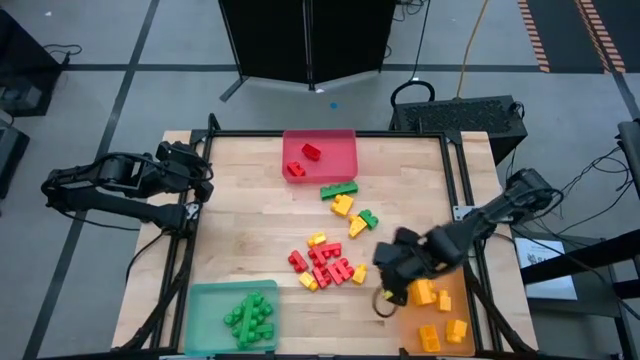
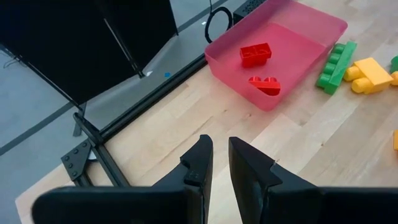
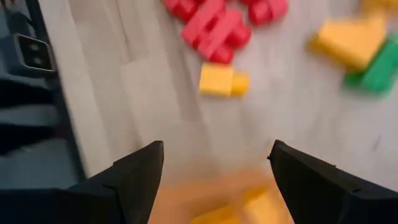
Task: Sort blocks
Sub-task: Put the yellow game piece into the orange bin
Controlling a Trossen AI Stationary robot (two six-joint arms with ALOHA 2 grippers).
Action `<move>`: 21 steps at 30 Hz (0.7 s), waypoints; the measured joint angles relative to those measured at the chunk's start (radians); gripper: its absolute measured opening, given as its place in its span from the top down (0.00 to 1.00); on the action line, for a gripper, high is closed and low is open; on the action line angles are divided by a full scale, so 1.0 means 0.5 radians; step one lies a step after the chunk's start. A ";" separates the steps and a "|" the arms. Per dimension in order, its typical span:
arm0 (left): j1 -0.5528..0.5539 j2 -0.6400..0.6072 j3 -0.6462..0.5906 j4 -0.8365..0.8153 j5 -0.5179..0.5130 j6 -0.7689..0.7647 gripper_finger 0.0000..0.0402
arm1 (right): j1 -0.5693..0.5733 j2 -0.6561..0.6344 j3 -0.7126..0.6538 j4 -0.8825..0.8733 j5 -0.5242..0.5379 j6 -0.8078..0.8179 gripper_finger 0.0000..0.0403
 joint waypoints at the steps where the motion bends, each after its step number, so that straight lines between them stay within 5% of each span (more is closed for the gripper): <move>1: 0.001 0.000 0.000 -0.010 0.000 -0.005 0.85 | -0.048 0.022 0.000 0.041 0.001 -0.144 0.29; 10: 0.001 0.000 0.000 -0.022 0.004 -0.006 0.85 | -0.260 0.280 0.000 0.459 -0.084 -1.251 0.29; 21: 0.000 0.000 0.000 -0.022 0.011 -0.008 0.85 | -0.276 0.648 0.000 0.488 -0.265 -1.625 0.29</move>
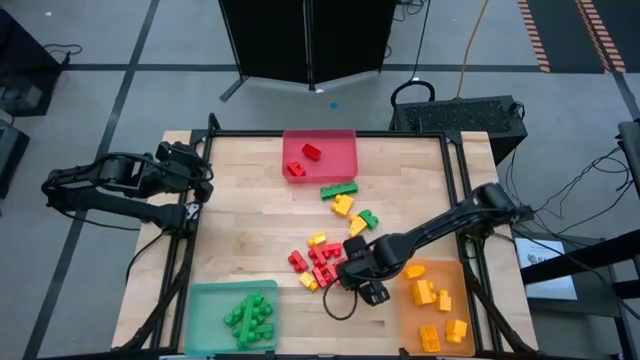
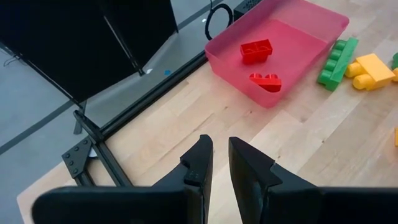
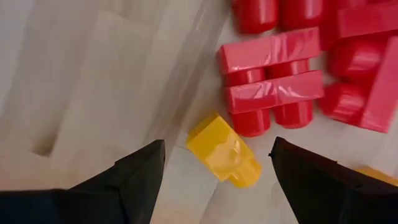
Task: Sort blocks
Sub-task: Put the yellow game piece into the orange bin
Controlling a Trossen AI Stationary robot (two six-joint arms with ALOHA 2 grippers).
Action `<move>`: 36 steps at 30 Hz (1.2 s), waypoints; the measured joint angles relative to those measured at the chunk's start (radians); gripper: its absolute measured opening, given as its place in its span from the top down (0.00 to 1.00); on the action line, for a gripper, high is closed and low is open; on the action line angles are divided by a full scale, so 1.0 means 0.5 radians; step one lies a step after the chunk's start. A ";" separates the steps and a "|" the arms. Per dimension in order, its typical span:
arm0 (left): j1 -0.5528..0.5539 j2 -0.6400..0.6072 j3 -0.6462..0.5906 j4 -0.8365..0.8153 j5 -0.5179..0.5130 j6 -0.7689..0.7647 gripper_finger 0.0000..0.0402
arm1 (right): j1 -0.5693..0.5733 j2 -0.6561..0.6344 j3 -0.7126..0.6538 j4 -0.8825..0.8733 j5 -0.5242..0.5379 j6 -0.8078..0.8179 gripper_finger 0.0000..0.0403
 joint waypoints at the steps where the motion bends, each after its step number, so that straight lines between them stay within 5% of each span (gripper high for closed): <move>1: 0.000 0.000 0.000 -0.001 0.003 0.000 0.85 | -0.001 0.026 0.000 0.000 0.001 -0.006 0.29; 13: 0.000 0.000 0.000 -0.001 0.007 0.000 0.85 | -0.003 0.313 0.000 0.004 -0.005 -0.028 0.35; 22: 0.000 0.000 0.000 -0.035 0.006 0.000 0.85 | -0.018 0.332 0.005 -0.015 -0.072 0.191 0.72; 36: 0.000 0.000 -0.001 -0.038 0.006 0.000 0.85 | 0.004 0.021 -0.004 -0.156 -0.138 0.751 0.72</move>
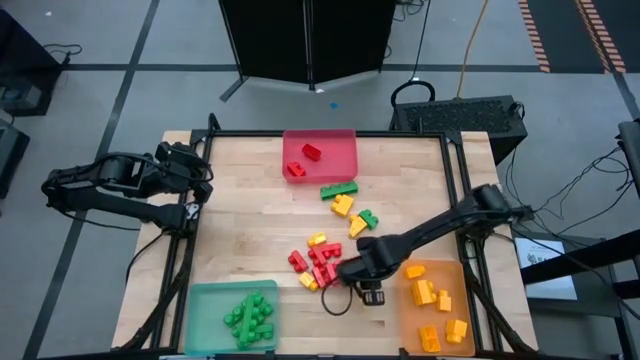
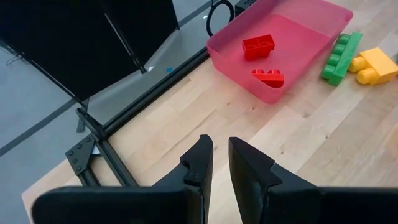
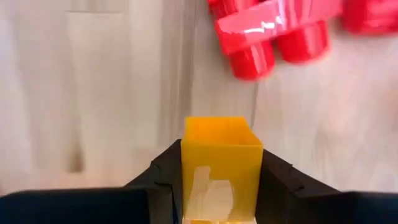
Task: Sort blocks
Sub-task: Put the yellow game piece into the orange bin
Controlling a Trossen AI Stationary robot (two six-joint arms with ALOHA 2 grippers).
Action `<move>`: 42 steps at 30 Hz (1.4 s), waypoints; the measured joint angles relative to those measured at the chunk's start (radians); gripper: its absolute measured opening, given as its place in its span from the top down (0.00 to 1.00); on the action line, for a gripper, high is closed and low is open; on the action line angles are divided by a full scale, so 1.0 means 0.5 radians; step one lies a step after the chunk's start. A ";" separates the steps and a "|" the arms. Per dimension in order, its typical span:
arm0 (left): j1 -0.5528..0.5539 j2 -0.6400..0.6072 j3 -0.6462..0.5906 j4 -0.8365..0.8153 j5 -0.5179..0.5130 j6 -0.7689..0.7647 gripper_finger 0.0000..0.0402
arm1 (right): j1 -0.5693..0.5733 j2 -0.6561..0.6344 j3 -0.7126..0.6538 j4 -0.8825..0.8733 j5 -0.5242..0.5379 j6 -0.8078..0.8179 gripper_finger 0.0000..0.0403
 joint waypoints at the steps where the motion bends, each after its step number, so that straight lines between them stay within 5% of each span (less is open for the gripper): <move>1: 0.000 0.000 0.000 0.000 0.000 0.000 0.85 | 0.013 -0.055 0.000 -0.027 0.001 0.058 0.72; 11: 0.000 0.000 0.000 0.001 -0.001 -0.003 0.85 | 0.418 -0.610 0.002 -0.617 0.108 0.966 0.72; 19: 0.000 0.000 0.000 0.005 -0.001 -0.005 0.85 | 0.822 -0.711 -0.003 -1.172 0.155 1.752 0.72; 38: -0.001 0.001 0.000 0.014 -0.001 -0.009 0.85 | 0.945 -0.711 -0.706 -0.578 -0.008 2.179 0.71; 42: 0.000 0.001 0.000 0.014 -0.001 -0.007 0.85 | 0.944 -0.711 -0.705 -0.519 -0.023 2.130 0.50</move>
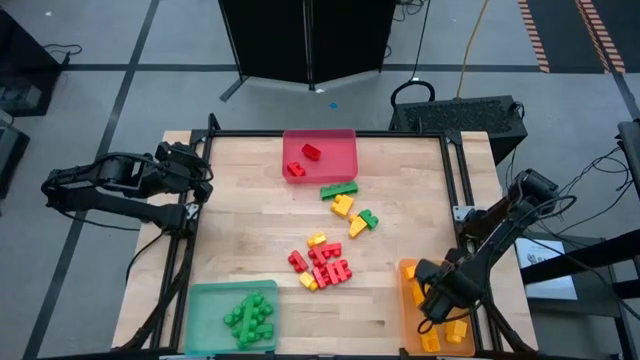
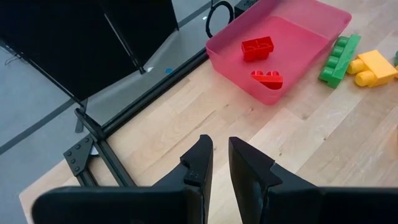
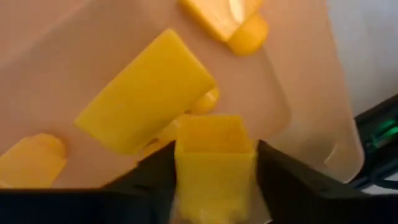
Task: Sort blocks
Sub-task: Put the yellow game piece into the orange bin
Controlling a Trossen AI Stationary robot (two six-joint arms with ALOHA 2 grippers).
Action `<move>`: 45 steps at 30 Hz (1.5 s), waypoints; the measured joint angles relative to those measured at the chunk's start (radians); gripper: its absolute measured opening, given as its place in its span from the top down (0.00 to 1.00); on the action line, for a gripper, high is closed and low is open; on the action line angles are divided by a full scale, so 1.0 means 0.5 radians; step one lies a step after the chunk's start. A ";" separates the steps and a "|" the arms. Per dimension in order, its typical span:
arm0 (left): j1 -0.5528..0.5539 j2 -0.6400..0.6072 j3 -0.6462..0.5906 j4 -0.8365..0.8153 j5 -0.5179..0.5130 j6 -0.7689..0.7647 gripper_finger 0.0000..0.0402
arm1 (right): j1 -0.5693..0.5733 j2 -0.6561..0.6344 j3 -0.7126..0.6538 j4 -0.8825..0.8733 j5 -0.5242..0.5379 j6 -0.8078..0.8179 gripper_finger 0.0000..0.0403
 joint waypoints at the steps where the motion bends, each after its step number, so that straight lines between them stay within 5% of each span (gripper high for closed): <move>1: 0.000 0.000 0.000 0.000 0.000 0.001 0.85 | 0.000 0.000 0.001 0.009 -0.015 -0.004 0.44; 5: 0.000 0.000 0.000 -0.001 0.000 0.004 0.85 | -0.005 -0.003 0.004 0.038 -0.128 -0.003 0.28; 10: -0.001 0.000 0.000 -0.002 0.000 0.004 0.85 | -0.035 -0.078 0.185 -0.057 -0.056 -0.004 0.24; 16: -0.001 -0.001 0.000 -0.002 -0.001 0.004 0.85 | -0.185 -0.168 0.599 -0.423 0.502 -0.082 0.27; 21: -0.001 -0.001 0.000 -0.002 -0.008 0.005 0.85 | -0.508 -0.167 0.763 -0.404 0.904 -0.672 0.27; 32: 0.000 0.000 0.000 -0.009 -0.010 0.005 0.85 | -1.282 -0.010 0.746 0.245 0.817 -2.183 0.27; 45: 0.000 0.000 0.000 -0.012 -0.008 0.004 0.85 | -1.576 0.541 0.746 0.392 0.485 -3.250 0.27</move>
